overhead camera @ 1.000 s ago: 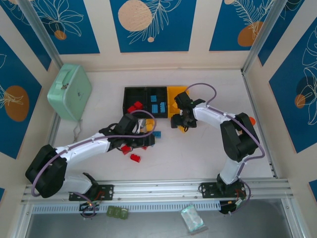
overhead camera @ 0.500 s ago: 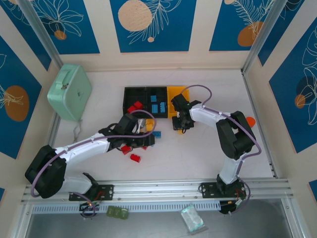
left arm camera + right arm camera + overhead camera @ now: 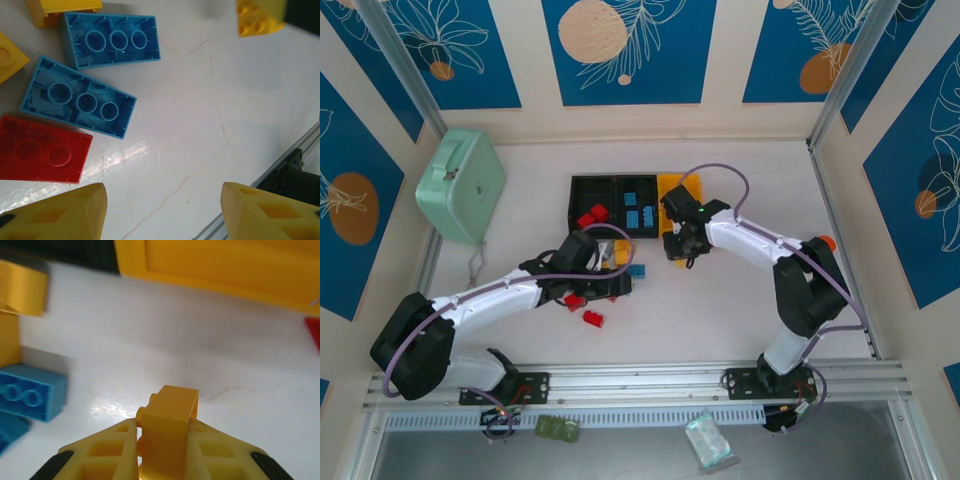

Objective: Sort the legos into containers by color
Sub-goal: Pick up the lego from the center of the table, then place the lego in the container, then pick up the lego from the middle-right of the table.

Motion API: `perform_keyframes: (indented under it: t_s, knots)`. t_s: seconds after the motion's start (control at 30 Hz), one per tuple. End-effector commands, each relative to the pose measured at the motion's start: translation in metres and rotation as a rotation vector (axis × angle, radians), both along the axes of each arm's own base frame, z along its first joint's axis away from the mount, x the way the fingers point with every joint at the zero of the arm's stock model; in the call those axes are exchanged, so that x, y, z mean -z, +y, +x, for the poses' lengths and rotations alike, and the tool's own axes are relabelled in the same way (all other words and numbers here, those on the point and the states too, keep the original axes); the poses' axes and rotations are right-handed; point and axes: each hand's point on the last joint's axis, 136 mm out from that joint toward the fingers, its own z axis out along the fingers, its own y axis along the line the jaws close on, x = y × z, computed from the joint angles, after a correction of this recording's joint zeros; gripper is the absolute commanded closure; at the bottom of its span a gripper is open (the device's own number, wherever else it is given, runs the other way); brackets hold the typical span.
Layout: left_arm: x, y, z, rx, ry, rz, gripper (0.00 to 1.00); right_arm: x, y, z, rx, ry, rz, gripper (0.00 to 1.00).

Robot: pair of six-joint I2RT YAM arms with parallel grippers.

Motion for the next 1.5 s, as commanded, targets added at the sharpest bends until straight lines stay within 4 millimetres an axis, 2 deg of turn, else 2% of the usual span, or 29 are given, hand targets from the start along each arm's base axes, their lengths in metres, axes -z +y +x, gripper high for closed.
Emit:
perform_keyframes:
  t_s: [0.0, 0.13, 0.27, 0.5, 0.8, 0.97, 1.13, 1.27, 1.47]
  knots:
    - [-0.003, -0.001, -0.001, -0.003, -0.016, -0.007, 0.39, -0.038, 0.004, 0.011, 0.009, -0.056, 0.066, 0.78]
    - [-0.003, -0.002, -0.001, -0.006, -0.012, -0.010, 0.39, -0.052, 0.003, 0.034, 0.036, -0.088, 0.097, 0.78]
    - [-0.003, -0.001, -0.001, -0.007, -0.013, -0.009, 0.39, -0.053, 0.000, 0.067, 0.077, -0.109, 0.116, 0.78]
    - [-0.003, 0.003, -0.003, -0.015, -0.011, 0.005, 0.39, -0.036, -0.001, 0.126, 0.144, -0.096, 0.125, 0.78]
    - [0.000, 0.009, -0.004, -0.024, -0.010, 0.031, 0.39, -0.016, 0.010, 0.180, 0.224, -0.053, 0.216, 0.78]
    - [0.001, 0.010, -0.005, -0.025, -0.005, 0.037, 0.39, -0.006, 0.013, 0.191, 0.255, -0.026, 0.235, 0.77]
    - [0.002, 0.010, -0.005, -0.023, -0.004, 0.040, 0.39, -0.006, 0.014, 0.191, 0.266, -0.018, 0.234, 0.65]
    - [0.000, 0.008, -0.004, -0.021, -0.010, 0.032, 0.39, -0.019, 0.012, 0.186, 0.265, -0.040, 0.228, 0.56]
    - [-0.006, 0.009, -0.001, -0.022, -0.035, 0.036, 0.39, -0.044, -0.001, 0.164, 0.276, -0.086, 0.207, 0.52]
